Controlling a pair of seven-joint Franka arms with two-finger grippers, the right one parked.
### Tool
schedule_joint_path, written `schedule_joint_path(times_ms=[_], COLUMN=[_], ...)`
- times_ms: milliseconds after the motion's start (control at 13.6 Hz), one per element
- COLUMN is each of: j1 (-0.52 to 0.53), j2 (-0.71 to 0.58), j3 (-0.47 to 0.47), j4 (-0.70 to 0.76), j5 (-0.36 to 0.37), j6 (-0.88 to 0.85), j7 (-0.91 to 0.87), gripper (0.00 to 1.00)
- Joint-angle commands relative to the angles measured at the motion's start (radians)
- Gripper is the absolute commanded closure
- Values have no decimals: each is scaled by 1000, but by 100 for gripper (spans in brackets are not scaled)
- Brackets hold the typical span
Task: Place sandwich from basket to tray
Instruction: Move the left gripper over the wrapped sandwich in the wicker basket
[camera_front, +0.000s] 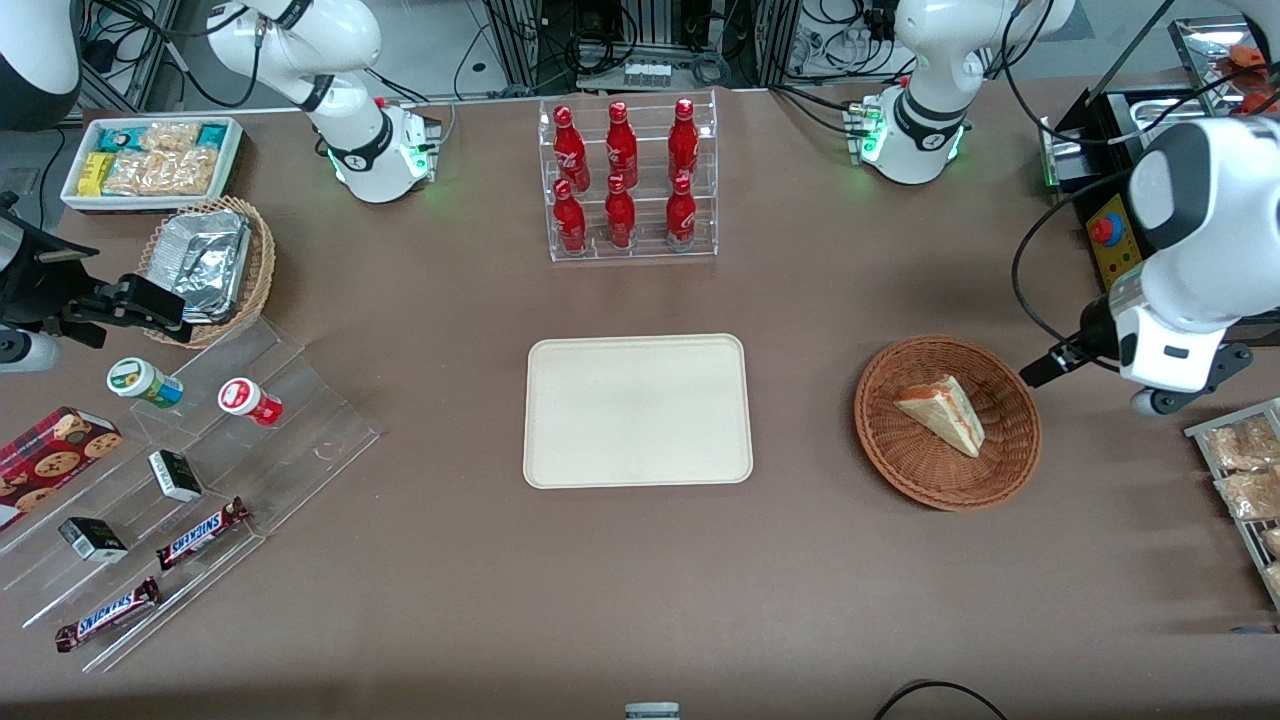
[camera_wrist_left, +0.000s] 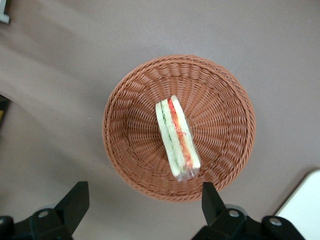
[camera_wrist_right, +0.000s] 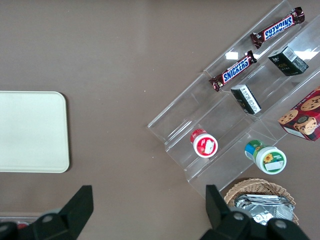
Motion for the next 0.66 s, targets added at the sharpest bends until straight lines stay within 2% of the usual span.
schedule_joint_path(times_ms=[0,221,590], j1=[-13,-16,-109], j2=[44,94,163], j3=[2,-1,-1], j4=[-20,-55,-101], j5=[15,15,15], j6=[75,177,323], j7=[-148,-264,-433], gripper=[1,1,1])
